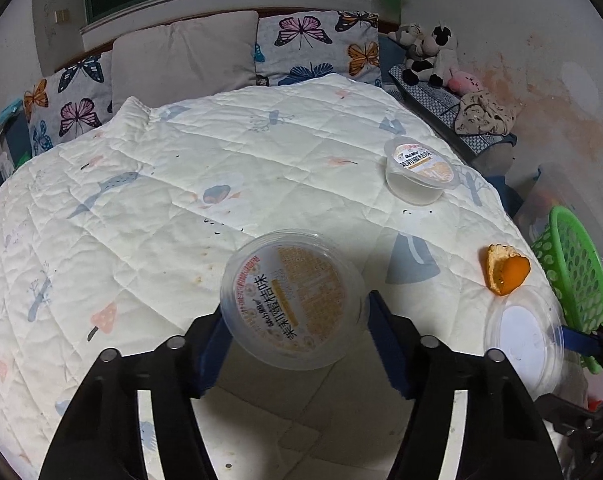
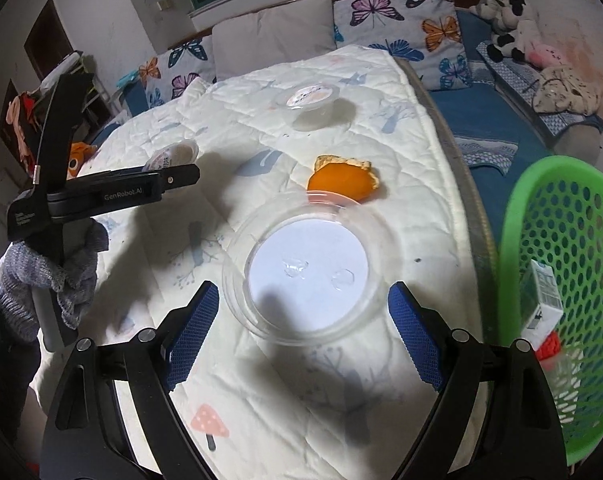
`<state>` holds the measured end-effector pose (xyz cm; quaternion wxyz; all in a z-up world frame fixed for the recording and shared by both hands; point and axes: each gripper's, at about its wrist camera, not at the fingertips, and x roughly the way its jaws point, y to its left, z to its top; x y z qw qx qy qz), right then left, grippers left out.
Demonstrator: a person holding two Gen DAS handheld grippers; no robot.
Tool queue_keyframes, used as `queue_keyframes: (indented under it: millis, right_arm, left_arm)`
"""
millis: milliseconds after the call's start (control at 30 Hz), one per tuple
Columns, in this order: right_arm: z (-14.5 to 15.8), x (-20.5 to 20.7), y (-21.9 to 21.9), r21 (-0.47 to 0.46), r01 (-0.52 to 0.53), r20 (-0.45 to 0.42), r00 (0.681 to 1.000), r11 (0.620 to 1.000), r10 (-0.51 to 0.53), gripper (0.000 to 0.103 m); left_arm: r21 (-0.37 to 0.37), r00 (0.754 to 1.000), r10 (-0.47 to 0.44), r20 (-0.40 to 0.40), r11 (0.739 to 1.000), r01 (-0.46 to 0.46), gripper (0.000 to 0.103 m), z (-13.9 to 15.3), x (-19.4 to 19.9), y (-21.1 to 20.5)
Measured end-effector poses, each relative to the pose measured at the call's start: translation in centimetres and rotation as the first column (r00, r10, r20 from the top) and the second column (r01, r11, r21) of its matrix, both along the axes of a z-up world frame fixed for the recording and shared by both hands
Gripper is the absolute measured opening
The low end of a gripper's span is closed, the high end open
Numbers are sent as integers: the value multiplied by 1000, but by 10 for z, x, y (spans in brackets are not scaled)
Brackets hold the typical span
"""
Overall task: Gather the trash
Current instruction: 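Grasp the orange-labelled yogurt cup with the left tool while the right tool grasps the clear round lid, then carry the clear lid into the basket and open the right tool while the left tool carries the cup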
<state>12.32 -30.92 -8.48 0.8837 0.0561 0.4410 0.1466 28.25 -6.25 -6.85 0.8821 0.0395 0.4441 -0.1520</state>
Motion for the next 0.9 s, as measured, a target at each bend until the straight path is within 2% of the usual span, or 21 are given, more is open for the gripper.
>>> queue_keyframes:
  millis: [133,467,567,900]
  right_arm:
    - [-2,4,6,-24,-3,2,1000,1000,4,91]
    - [-9,12,21,-112,-3,23,1000,994,6,92]
    - [-13,15,22,-106,-3,10,1000,994,4,96]
    - [-13,17,21,-101,13,21,1000,995,-11,92]
  left_arm:
    - [-3,1000,-4,6,1000,4,62,1,-1,1]
    - [-21,999,-19,30,1000,20,62,11,-11,0]
    - [-25,999,-22,36,999,23,62,14,-13,0]
    - [-29,999,-27,45,999,28,62,18,-20,0]
